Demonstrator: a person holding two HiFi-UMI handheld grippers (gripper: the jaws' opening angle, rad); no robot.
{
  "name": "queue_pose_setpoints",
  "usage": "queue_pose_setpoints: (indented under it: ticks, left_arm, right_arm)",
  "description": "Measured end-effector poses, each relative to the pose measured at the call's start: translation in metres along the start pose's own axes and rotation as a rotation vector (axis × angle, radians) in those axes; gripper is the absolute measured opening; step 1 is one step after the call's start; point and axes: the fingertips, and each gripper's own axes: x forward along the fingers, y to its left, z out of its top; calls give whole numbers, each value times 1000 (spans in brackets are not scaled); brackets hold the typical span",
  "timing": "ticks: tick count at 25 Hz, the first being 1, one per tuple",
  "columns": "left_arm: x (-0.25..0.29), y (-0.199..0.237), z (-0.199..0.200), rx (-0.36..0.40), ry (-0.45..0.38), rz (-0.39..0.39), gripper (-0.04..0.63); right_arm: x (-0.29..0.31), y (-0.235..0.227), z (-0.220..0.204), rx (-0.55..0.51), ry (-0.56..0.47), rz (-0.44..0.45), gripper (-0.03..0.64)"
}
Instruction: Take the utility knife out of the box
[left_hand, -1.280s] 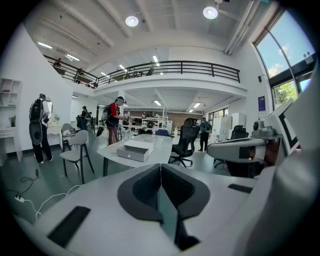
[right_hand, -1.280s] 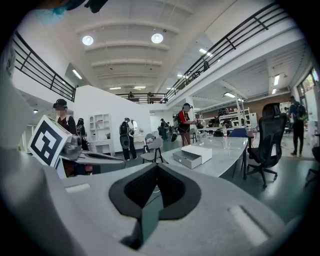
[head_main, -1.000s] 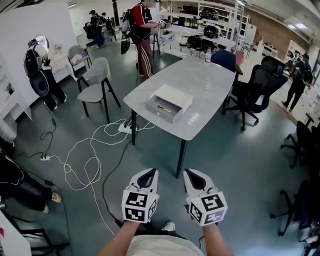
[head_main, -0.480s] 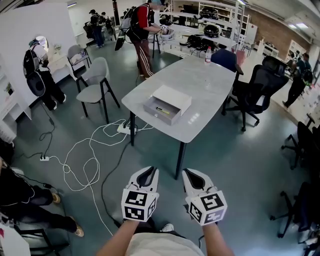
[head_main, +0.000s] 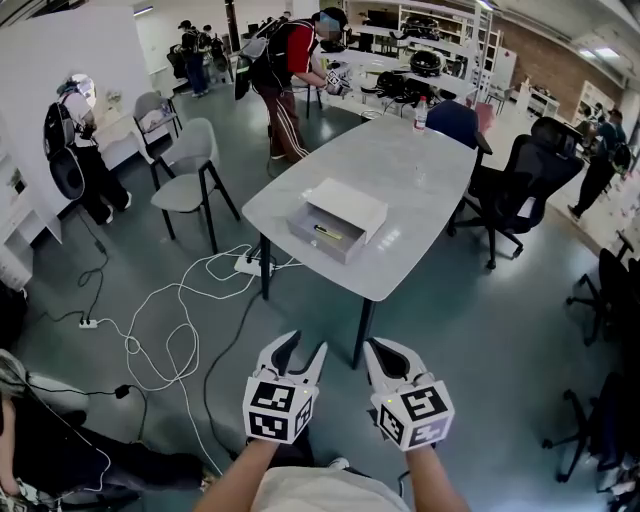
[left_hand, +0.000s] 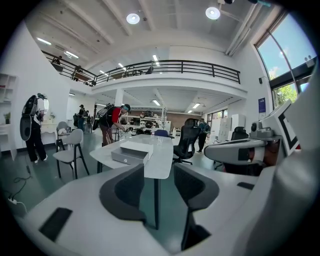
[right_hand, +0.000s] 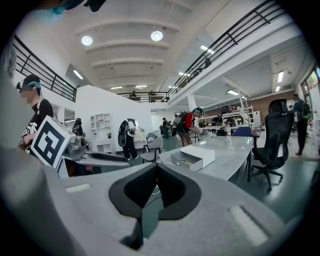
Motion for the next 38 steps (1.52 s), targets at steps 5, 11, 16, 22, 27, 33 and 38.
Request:
queue_pose_setpoints:
  ticks: [5, 11, 16, 22, 27, 33, 38]
  left_arm:
    - [30, 28, 8, -4, 5, -15, 181]
    - [74, 59, 24, -9, 18, -56, 207]
    - [111, 85, 37, -10, 40, -108, 227]
    - [150, 122, 51, -1, 61, -162, 242]
    - [182, 153, 61, 3, 68, -206, 246]
    - [215, 182, 72, 43, 77, -264, 246]
    - [247, 190, 73, 162, 134, -344, 247]
  right_arm:
    - [37, -13, 5, 8, 9, -12, 5]
    - [82, -33, 16, 17, 22, -45, 5]
    - [123, -51, 28, 33, 32, -85, 5]
    - [172, -66, 44, 46, 41, -139, 5]
    - [213, -78, 54, 49, 48, -177, 5]
    - [251, -87, 63, 54, 49, -218, 5]
    - [268, -101, 66, 71, 52, -247, 5]
